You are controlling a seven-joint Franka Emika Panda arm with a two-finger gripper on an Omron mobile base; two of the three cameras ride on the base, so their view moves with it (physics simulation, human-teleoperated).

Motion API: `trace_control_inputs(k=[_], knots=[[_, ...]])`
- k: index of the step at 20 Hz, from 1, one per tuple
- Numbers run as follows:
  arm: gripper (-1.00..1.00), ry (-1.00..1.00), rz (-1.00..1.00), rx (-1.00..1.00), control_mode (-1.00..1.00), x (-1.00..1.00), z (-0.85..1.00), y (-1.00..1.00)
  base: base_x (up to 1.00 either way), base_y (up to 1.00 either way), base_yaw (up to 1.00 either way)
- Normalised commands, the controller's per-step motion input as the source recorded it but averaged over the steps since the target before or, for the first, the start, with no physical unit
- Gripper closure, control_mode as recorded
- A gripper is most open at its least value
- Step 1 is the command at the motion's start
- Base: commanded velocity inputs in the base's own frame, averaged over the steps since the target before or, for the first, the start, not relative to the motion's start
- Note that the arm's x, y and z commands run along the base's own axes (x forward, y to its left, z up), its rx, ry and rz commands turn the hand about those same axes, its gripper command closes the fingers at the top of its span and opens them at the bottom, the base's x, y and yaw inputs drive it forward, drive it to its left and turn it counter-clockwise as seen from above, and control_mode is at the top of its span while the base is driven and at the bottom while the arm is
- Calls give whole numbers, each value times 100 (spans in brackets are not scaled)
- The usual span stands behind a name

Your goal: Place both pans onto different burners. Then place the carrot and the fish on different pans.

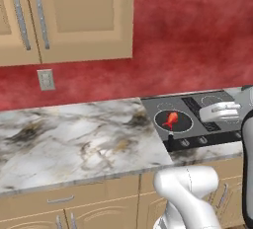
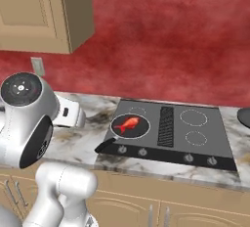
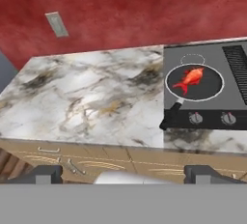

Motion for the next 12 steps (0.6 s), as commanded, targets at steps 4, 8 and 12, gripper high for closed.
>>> trace_control_inputs(k=[4,8,12], knots=[[-100,0,0,0,100,0,0,0,0,-84,2],[-100,0,0,0,100,0,0,0,0,-89,0],[-100,0,0,0,100,0,0,0,0,-90,0]])
